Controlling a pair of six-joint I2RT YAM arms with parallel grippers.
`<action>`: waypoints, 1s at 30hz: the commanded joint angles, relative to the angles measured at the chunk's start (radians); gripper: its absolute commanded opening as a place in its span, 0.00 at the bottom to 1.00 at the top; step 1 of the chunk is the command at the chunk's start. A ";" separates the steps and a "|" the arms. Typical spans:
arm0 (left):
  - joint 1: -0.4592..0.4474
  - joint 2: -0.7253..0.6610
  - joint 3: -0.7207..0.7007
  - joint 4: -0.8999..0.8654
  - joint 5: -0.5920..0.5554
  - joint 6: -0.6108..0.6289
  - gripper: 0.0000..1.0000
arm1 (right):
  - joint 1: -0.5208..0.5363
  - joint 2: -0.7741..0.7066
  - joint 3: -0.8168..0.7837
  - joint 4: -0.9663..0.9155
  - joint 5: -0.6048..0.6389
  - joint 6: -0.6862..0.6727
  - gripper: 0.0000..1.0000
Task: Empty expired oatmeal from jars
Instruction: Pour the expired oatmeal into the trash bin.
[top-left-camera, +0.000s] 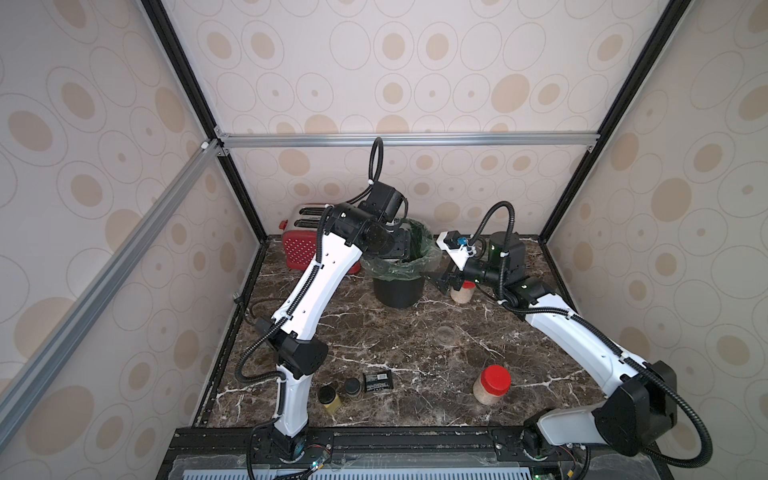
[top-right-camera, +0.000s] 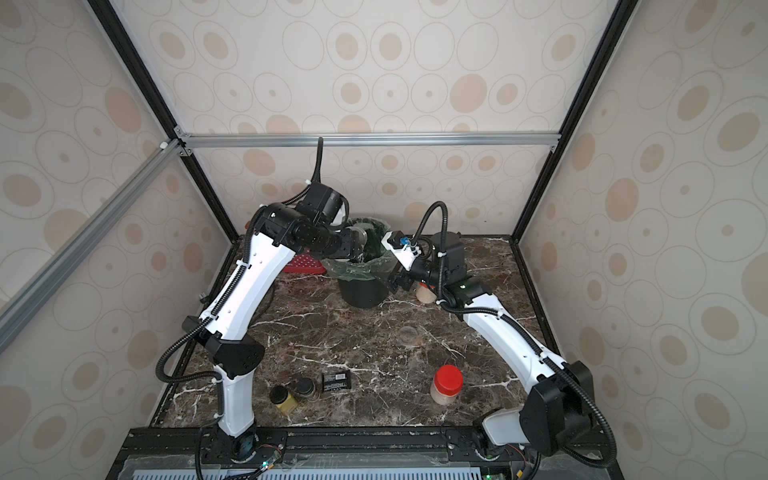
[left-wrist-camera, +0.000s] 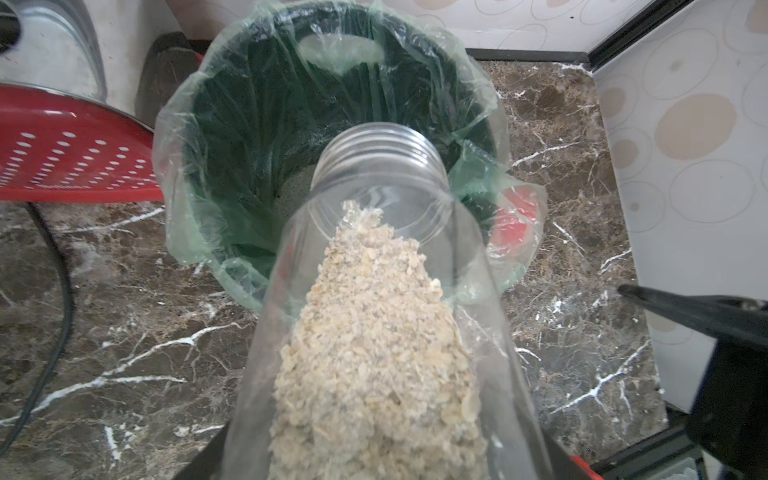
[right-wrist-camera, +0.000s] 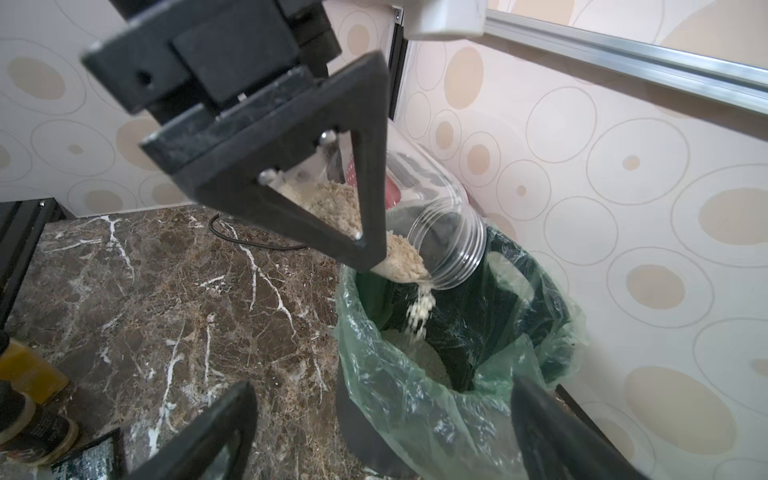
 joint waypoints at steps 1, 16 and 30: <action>0.014 0.006 0.041 -0.018 0.081 -0.079 0.00 | -0.003 0.027 0.006 0.050 -0.035 -0.065 0.97; 0.059 0.029 0.030 0.077 0.261 -0.211 0.00 | -0.003 0.100 -0.002 0.218 -0.059 -0.180 0.96; 0.092 0.003 0.008 0.097 0.370 -0.212 0.00 | -0.004 0.268 0.150 0.234 -0.124 -0.372 1.00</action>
